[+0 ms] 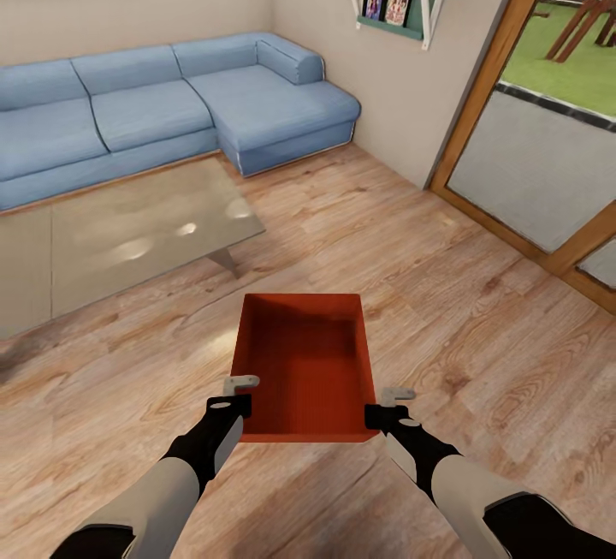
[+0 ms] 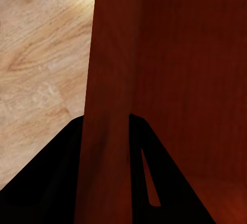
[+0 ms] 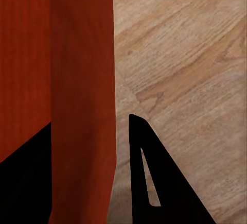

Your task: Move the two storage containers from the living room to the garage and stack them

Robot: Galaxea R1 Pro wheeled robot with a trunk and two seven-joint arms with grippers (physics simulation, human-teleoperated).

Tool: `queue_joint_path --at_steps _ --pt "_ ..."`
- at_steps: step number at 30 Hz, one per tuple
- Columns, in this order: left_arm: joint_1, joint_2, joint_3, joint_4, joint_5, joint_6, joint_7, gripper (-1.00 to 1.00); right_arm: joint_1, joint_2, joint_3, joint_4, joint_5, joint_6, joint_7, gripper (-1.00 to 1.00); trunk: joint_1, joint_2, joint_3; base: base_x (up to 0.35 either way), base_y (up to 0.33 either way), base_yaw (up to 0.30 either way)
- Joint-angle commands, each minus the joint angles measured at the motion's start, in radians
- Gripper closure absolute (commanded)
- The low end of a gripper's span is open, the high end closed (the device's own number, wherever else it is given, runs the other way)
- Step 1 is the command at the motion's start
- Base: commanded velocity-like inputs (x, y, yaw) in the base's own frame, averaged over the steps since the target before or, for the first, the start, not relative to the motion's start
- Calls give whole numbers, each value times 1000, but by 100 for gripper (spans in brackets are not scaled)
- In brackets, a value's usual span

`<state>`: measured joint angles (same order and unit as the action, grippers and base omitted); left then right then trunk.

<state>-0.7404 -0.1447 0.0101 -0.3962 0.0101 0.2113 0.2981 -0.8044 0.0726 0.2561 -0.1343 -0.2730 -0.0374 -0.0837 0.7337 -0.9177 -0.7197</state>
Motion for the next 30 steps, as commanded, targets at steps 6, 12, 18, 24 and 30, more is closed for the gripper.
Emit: queue_joint_path --at_steps 6,12,18,24,30 --pt "0 0 8 -3 -1 7 6 100 -1 -1 5 1 -8 -4 -5 100 -23 42 18 0 0 0" --pt "0 0 8 -3 -1 7 6 100 -1 -1 5 1 -8 -4 -5 100 -46 84 37 0 0 0" --pt "0 0 8 -3 -1 7 6 100 0 -1 6 1 -7 -4 -5 100 -69 126 56 0 0 0" --pt "0 0 8 -3 -1 6 6 100 -1 -1 6 1 -6 -4 -5 100 -92 168 75 0 0 0" --pt "0 0 8 -3 -1 7 6 100 0 -2 6 1 -6 -4 -8 100 -115 210 93 0 0 0"
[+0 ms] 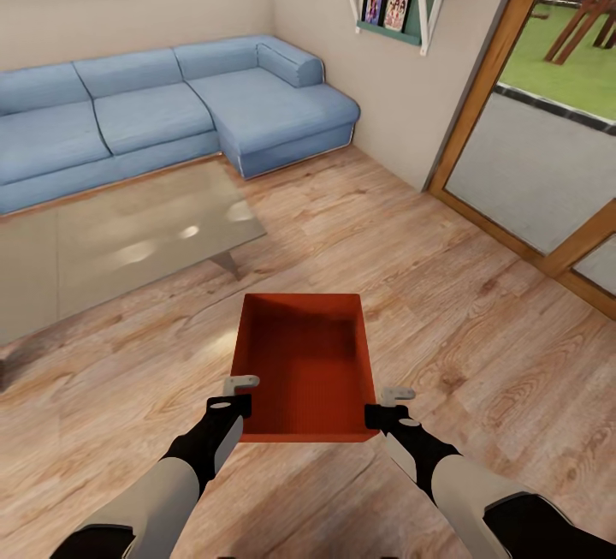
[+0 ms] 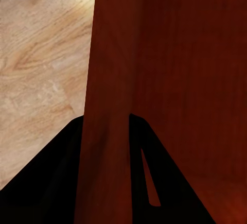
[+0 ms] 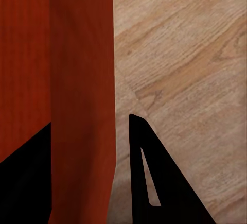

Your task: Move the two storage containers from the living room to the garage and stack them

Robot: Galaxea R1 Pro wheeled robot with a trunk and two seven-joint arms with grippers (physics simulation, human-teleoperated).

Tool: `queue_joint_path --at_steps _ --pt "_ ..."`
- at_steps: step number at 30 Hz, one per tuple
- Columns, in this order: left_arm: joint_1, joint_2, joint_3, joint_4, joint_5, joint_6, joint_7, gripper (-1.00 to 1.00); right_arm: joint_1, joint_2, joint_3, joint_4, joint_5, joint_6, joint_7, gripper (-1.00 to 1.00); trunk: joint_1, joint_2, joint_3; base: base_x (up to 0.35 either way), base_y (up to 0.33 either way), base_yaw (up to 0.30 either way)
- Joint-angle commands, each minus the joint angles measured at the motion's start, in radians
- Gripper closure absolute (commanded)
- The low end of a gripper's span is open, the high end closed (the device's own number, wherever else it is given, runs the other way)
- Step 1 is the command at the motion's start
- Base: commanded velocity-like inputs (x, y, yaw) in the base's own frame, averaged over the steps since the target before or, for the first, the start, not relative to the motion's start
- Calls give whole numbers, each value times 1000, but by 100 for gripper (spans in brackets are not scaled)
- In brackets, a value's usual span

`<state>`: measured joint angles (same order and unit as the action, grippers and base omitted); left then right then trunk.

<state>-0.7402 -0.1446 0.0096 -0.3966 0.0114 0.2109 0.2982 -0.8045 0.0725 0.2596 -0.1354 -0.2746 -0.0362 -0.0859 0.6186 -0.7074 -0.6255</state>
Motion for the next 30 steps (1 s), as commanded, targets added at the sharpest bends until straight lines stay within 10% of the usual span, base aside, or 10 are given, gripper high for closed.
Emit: queue_joint_path --at_steps 1,30 --pt "-1 0 9 -3 -2 7 6 100 -1 -2 3 2 -5 -5 -6 100 -4 6 2 0 0 0" --pt "-1 0 9 -4 -2 7 6 100 0 3 3 2 -5 -4 -13 100 -115 209 93 0 0 0"
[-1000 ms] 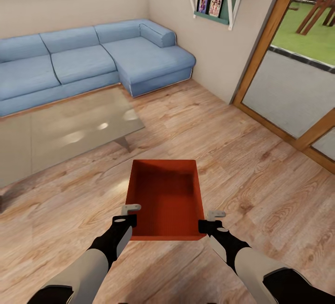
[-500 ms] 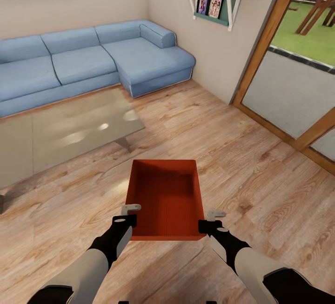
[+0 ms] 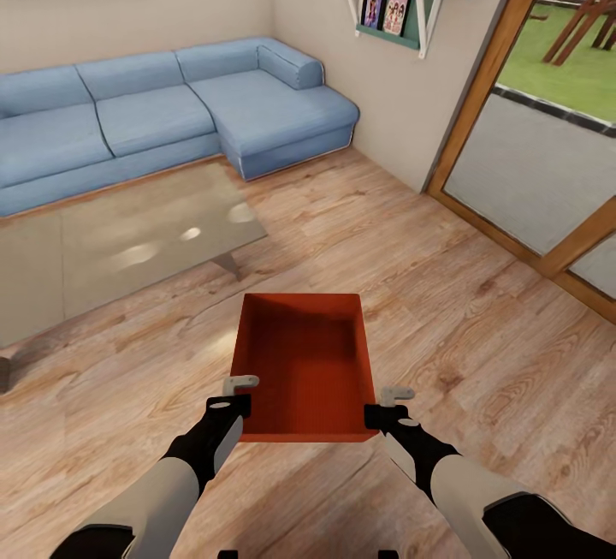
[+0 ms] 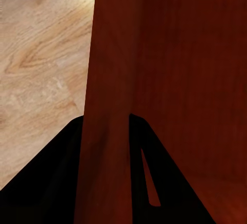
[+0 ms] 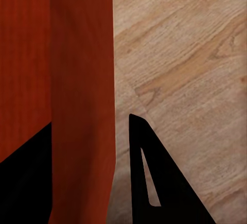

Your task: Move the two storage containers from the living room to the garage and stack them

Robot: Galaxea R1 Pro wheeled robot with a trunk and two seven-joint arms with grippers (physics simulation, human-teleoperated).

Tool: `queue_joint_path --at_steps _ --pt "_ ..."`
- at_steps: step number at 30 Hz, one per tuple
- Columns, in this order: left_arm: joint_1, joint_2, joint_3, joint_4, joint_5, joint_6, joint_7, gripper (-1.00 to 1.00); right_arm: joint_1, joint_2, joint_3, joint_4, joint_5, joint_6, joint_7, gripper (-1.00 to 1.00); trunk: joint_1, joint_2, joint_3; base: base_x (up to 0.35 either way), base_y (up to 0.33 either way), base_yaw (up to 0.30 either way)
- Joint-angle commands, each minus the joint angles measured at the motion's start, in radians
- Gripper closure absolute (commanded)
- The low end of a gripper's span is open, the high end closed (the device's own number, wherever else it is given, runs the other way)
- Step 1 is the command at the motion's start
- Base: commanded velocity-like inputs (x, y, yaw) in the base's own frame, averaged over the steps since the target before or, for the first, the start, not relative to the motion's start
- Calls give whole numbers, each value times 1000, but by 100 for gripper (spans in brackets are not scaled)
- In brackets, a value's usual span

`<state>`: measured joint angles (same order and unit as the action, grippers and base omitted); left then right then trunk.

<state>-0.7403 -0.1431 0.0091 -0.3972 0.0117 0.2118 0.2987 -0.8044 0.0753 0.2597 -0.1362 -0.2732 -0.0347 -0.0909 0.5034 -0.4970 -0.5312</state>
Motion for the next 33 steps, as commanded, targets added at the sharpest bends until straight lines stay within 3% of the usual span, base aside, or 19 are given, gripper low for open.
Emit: queue_joint_path --at_steps 1,14,33 --pt "-1 -1 9 -3 -2 6 6 100 -1 0 3 3 -6 -6 -9 100 -4 6 2 0 0 0" --pt "-1 -1 9 -5 -2 6 6 100 -1 -2 3 3 -6 -5 -10 100 -53 97 43 0 0 0" --pt "-1 -1 10 -5 -2 6 6 100 -1 0 3 3 -6 -7 -10 100 -53 97 43 0 0 0"
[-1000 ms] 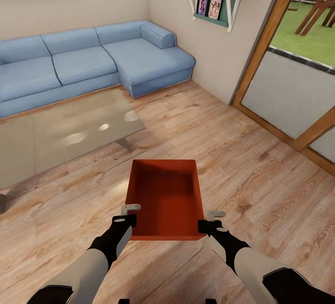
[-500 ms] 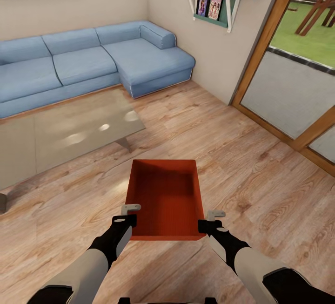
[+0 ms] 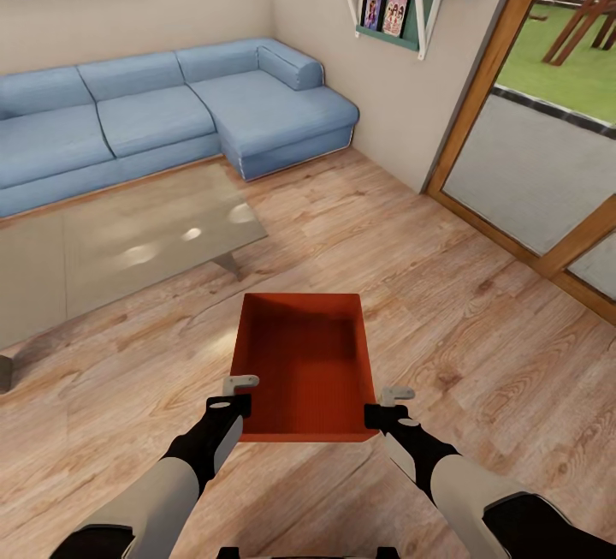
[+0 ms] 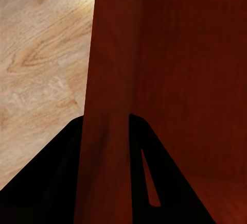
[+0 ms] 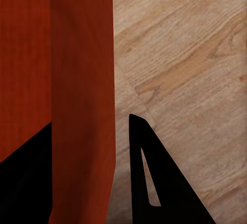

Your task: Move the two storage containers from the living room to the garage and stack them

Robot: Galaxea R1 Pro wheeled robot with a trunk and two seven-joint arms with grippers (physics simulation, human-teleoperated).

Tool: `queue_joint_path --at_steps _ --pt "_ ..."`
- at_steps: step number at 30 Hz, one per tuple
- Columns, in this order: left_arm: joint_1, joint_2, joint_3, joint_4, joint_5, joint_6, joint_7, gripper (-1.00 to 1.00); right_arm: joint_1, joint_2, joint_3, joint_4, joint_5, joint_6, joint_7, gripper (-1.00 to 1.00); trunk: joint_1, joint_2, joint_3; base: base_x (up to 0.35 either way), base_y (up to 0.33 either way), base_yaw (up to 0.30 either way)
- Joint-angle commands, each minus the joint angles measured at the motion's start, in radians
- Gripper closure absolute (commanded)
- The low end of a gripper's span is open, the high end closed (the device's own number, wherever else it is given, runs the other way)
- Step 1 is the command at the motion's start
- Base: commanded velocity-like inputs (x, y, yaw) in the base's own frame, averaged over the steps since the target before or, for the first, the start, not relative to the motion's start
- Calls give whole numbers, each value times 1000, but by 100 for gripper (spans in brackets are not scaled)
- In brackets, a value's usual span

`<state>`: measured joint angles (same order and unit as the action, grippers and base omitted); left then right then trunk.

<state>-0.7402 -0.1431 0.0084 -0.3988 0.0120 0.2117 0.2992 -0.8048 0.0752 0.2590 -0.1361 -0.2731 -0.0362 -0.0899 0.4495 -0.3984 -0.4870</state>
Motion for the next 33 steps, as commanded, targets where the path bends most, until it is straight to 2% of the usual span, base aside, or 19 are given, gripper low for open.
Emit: queue_joint_path --at_steps 1,10,33 --pt "-1 -1 10 -3 -3 6 6 100 0 0 3 3 -6 -5 -11 100 0 -2 -1 0 0 0" --pt "-1 -2 10 -6 -3 -2 6 100 -1 2 3 3 -11 -5 -11 100 0 -2 2 0 0 0" --pt "-1 -3 10 -5 -2 -3 6 100 0 4 3 3 -17 -5 -13 100 0 -2 38 0 0 0"
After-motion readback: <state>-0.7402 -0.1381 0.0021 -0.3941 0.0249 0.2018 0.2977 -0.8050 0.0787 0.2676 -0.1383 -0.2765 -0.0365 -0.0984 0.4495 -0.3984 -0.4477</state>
